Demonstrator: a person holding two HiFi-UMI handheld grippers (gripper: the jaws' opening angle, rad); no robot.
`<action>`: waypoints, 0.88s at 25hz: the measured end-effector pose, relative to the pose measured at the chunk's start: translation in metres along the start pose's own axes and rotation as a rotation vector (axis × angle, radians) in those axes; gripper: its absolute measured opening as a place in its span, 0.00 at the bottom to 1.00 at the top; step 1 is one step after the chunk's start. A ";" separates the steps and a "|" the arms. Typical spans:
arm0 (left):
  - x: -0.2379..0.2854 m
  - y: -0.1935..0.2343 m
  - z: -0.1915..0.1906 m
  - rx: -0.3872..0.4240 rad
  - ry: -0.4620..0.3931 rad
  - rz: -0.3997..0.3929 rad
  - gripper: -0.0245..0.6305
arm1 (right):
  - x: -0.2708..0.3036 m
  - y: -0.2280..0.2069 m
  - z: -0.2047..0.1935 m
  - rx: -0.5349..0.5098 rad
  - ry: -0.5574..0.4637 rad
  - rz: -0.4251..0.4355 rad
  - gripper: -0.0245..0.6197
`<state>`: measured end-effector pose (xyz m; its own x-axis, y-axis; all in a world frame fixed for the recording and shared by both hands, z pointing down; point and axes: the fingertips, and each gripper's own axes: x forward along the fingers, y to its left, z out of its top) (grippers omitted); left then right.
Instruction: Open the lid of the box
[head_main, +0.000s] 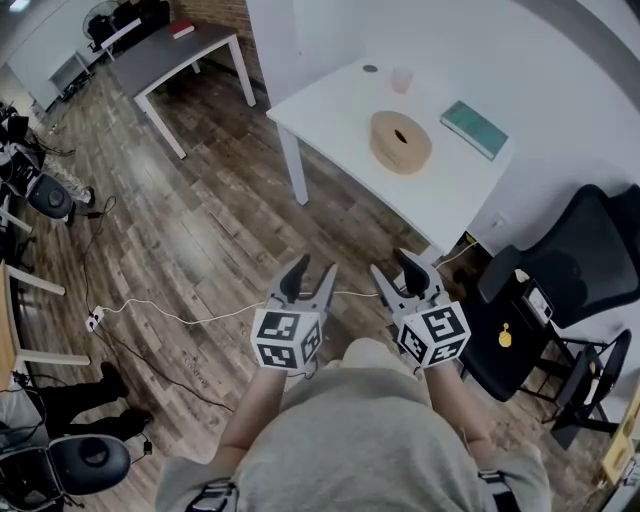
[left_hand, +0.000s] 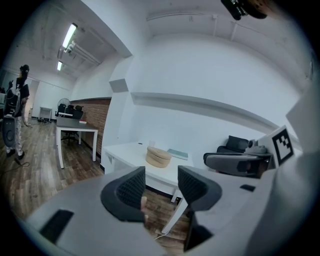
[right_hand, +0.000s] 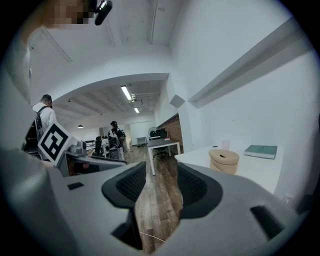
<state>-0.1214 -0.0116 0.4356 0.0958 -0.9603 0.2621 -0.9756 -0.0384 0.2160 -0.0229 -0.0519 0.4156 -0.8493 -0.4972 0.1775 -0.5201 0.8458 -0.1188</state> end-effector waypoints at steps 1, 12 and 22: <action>0.002 0.002 0.000 0.001 0.003 -0.001 0.33 | 0.003 -0.001 0.001 -0.003 0.000 0.000 0.34; 0.057 0.032 0.007 0.022 0.018 -0.021 0.35 | 0.057 -0.030 0.007 -0.043 0.003 -0.007 0.34; 0.143 0.068 0.041 0.038 0.038 -0.064 0.35 | 0.135 -0.089 0.030 -0.046 0.010 -0.041 0.34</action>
<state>-0.1821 -0.1630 0.4492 0.1649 -0.9443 0.2848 -0.9740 -0.1105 0.1978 -0.0943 -0.2002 0.4206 -0.8264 -0.5297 0.1911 -0.5493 0.8330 -0.0666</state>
